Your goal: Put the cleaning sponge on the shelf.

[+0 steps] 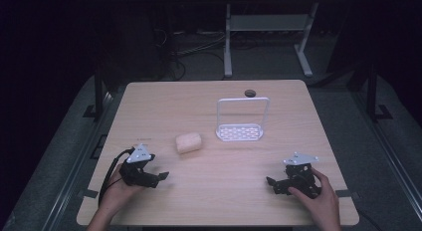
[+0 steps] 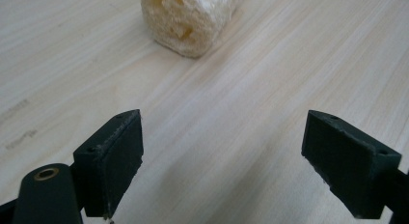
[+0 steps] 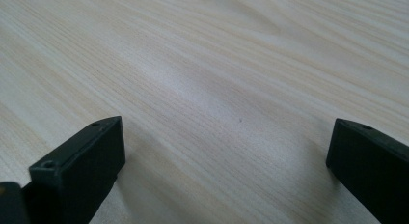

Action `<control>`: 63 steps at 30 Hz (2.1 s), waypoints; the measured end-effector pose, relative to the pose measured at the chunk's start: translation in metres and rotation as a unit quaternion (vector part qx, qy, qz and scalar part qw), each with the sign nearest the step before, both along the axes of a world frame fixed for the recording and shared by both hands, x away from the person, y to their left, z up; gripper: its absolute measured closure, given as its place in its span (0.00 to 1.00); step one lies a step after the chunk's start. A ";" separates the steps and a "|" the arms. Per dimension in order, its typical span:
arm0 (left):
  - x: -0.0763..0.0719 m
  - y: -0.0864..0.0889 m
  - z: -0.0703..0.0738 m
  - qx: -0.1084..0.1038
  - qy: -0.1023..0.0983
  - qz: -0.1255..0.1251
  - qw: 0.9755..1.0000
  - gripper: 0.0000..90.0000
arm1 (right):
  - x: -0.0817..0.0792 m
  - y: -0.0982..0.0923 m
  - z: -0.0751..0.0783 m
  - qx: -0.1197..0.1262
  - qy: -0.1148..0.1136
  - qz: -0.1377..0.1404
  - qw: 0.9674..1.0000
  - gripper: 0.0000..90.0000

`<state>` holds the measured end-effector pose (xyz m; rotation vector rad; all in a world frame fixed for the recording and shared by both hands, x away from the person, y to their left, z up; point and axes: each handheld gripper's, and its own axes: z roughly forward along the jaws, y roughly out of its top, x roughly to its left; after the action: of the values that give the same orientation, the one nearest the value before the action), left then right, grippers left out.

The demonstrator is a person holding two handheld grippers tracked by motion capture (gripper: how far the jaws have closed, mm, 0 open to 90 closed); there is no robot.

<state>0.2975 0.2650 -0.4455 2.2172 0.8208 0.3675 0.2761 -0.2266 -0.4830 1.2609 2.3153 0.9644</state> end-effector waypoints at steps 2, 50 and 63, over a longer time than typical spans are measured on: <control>0.003 -0.001 0.004 -0.003 -0.001 -0.002 1.000 0.16 | 0.000 0.000 0.000 0.000 0.000 0.000 1.000 0.00; 0.056 -0.031 0.037 -0.016 -0.008 -0.031 0.999 0.16 | 0.000 0.000 0.000 0.000 0.000 0.001 1.000 0.00; 0.072 -0.040 0.044 -0.027 -0.017 -0.036 0.999 0.16 | 0.000 0.000 0.000 0.000 0.000 0.001 1.000 0.00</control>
<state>0.3691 0.2249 -0.4019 2.1783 0.7212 0.3437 0.2761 -0.2269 -0.4830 1.2583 2.3176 0.9643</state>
